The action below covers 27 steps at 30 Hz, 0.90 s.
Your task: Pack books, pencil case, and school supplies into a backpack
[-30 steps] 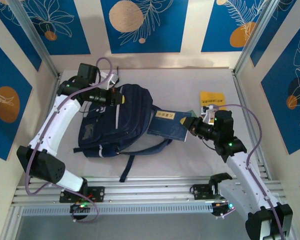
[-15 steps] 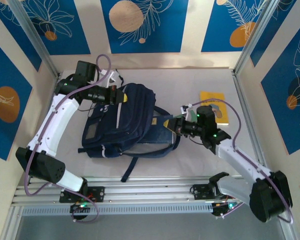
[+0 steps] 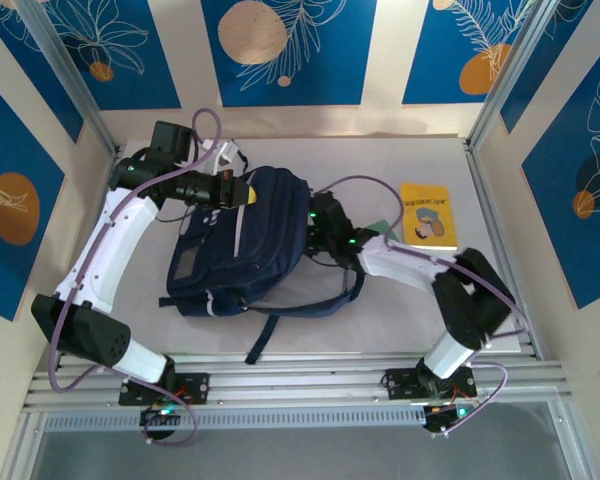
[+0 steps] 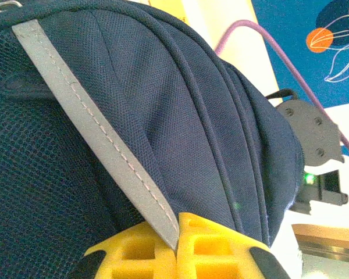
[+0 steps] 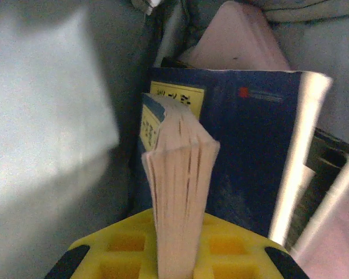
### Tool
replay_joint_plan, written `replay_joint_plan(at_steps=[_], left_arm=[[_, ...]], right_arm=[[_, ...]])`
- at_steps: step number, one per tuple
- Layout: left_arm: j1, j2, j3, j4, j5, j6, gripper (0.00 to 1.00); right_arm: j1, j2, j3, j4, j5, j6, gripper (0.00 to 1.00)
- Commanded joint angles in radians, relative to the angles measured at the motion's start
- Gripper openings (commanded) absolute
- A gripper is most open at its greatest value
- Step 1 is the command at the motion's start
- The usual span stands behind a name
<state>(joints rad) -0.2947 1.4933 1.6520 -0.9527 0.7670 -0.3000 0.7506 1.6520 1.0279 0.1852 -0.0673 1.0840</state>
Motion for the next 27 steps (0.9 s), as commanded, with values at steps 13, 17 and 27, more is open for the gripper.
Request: replay_joint_plan(at_steps=[13,17,27], left_arm=[[0.055,-0.065,0.017,0.231,0.136,-0.065,0.00],[0.086,-0.083,-0.017,0.245,0.121,-0.075,0.00],[0.132,-0.132,-0.095,0.258,0.056,-0.066,0.00]], right_arm=[[0.101,0.160,0.179,0.009,0.095,-0.016,0.80],[0.086,0.062,0.129,-0.007,0.063,-0.099,0.90],[0.023,-0.105,0.010,-0.099,0.079,-0.145,0.93]])
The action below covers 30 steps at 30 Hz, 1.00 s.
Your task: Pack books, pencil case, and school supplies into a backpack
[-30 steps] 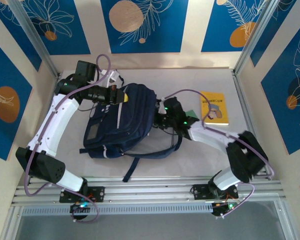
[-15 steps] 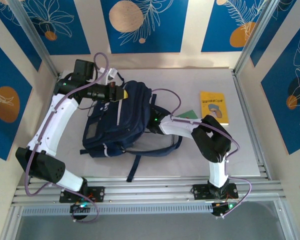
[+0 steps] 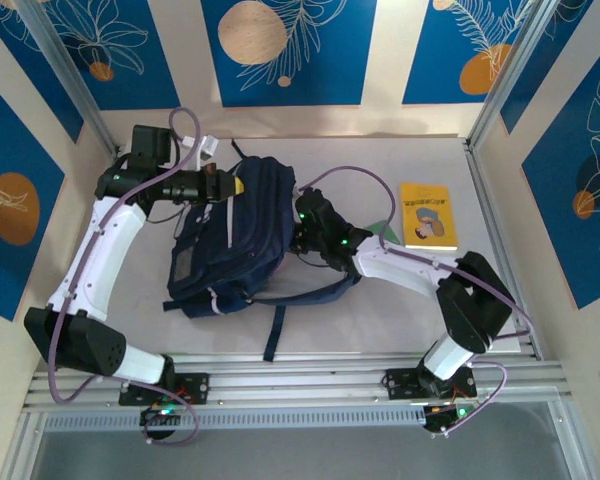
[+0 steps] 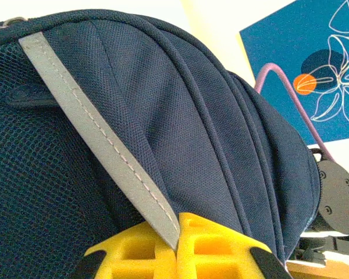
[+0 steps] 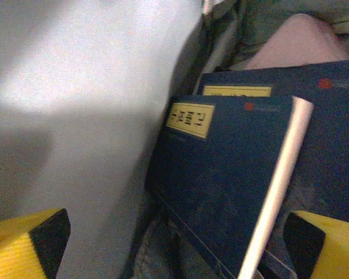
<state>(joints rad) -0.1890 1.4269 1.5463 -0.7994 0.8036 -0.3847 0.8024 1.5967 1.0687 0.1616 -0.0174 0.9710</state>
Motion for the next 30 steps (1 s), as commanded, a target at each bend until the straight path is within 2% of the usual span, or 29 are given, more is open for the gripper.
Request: replay_joint_plan(at_steps=[1,6,9,12,16,19,23,30], left_arm=[[0.029,-0.070,0.011,0.087,-0.010,0.033,0.00],[0.033,-0.092,-0.005,-0.004,-0.297,0.093,0.00],[0.035,-0.079,-0.006,-0.028,-0.469,0.091,0.00],[0.034,-0.045,-0.008,-0.021,-0.564,0.083,0.00],[0.034,0.027,0.008,0.027,-0.615,0.075,0.00],[0.033,0.109,0.067,0.036,-0.639,0.093,0.00],[0.029,0.196,0.105,0.039,-0.612,0.115,0.00],[-0.044,0.238,-0.018,0.046,-0.548,0.157,0.00]], right_arm=[[-0.041,-0.067,-0.037,-0.106,0.039,-0.039,0.91],[-0.146,-0.193,-0.066,-0.320,0.093,-0.068,0.88],[-0.200,-0.264,-0.075,-0.452,0.226,-0.111,0.90],[-0.281,-0.284,-0.076,-0.542,0.291,-0.148,0.91],[-0.425,-0.239,-0.076,-0.565,0.257,-0.164,0.91],[-0.505,-0.143,-0.023,-0.581,0.225,-0.189,0.92],[-0.563,0.030,0.096,-0.611,0.247,-0.241,0.93],[-0.637,0.284,0.297,-0.701,0.268,-0.316,0.95]])
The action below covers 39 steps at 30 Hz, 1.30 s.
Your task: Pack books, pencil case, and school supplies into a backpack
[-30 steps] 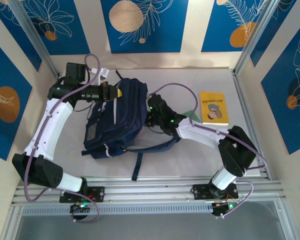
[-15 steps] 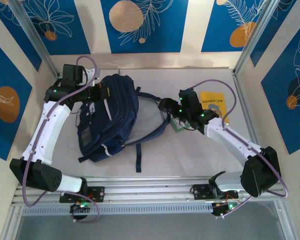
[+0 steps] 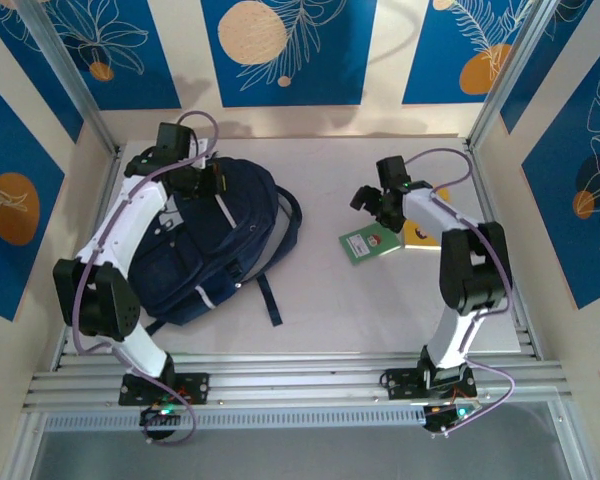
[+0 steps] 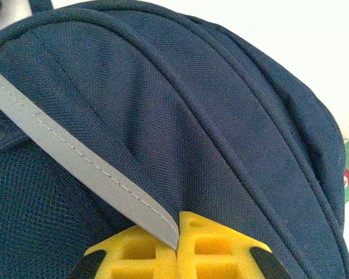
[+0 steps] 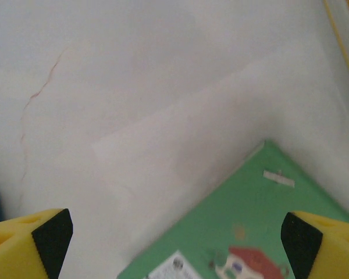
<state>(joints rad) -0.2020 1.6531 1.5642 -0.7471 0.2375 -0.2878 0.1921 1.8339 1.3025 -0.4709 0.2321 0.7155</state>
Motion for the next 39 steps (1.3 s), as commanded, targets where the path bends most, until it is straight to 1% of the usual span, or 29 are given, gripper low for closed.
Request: replay_joint_plan(at_steps=[1,3,5,6,8,10,13,17,20,24,27,33,39], left_arm=[[-0.043,0.016,-0.048,-0.010,0.020,0.070,0.02],[-0.061,0.028,-0.072,-0.014,0.033,0.077,0.14],[-0.062,0.020,-0.097,0.001,0.052,0.057,0.33],[-0.064,0.007,-0.112,0.016,0.066,0.045,0.39],[-0.068,-0.023,-0.131,0.036,0.077,0.024,0.45],[-0.088,-0.050,-0.140,0.046,0.082,0.008,0.49],[-0.153,-0.094,-0.181,0.096,0.092,-0.043,0.54],[-0.253,-0.095,-0.234,0.201,0.135,-0.161,0.55],[-0.323,-0.068,-0.267,0.300,0.141,-0.267,0.56],[-0.400,0.040,-0.277,0.421,0.166,-0.404,0.57],[-0.431,0.158,-0.234,0.427,0.149,-0.466,0.57],[-0.469,0.368,-0.120,0.436,0.157,-0.496,0.55],[-0.485,0.489,-0.017,0.416,0.146,-0.502,0.51]], right_arm=[[-0.033,0.067,0.080,-0.084,0.025,-0.069,0.95],[-0.038,0.111,0.117,-0.107,0.050,-0.093,0.95],[-0.042,0.145,0.148,-0.132,0.064,-0.111,0.95],[-0.042,0.160,0.159,-0.139,0.055,-0.121,0.95],[-0.043,0.190,0.177,-0.164,0.044,-0.135,0.96],[-0.044,0.200,0.173,-0.170,0.024,-0.137,0.96],[-0.041,0.189,0.139,-0.163,-0.021,-0.137,0.96],[-0.032,0.143,0.063,-0.138,-0.102,-0.121,0.95],[-0.020,0.075,-0.032,-0.092,-0.149,-0.087,0.95],[0.002,-0.017,-0.169,-0.028,-0.173,-0.040,0.94],[0.006,-0.083,-0.268,0.021,-0.211,-0.016,0.94],[0.003,-0.173,-0.410,0.109,-0.268,0.043,0.94],[-0.011,-0.191,-0.461,0.178,-0.346,0.064,0.92]])
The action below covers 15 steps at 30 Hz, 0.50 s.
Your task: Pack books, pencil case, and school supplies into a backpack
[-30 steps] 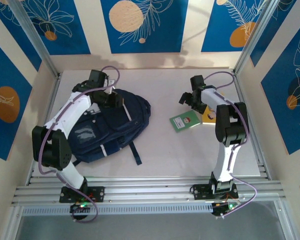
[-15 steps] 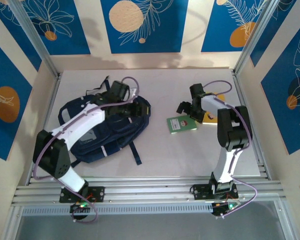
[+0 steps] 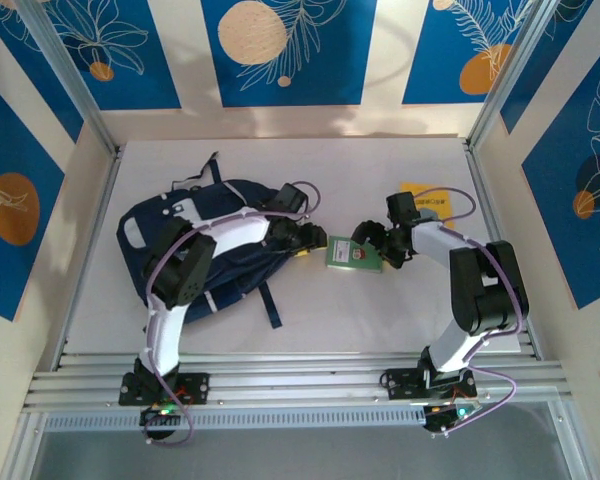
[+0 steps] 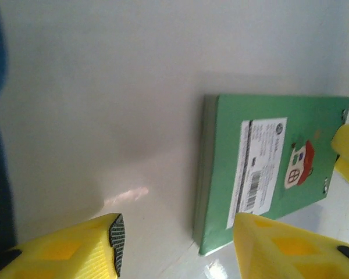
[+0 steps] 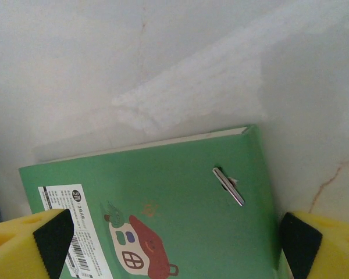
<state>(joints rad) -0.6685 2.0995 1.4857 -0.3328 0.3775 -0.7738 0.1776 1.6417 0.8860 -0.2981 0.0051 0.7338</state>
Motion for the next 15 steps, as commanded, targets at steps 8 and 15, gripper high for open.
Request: replay_joint_plan(at_steps=[8,15], left_arm=[[-0.074,0.147,0.178,-0.068,0.010,0.011,0.45],[-0.089,0.157,0.156,-0.072,0.001,0.013,0.45]], right_arm=[[-0.011,-0.026,-0.064,0.042,-0.180,0.061,0.91],[-0.017,-0.031,-0.072,0.080,-0.275,0.084,0.91]])
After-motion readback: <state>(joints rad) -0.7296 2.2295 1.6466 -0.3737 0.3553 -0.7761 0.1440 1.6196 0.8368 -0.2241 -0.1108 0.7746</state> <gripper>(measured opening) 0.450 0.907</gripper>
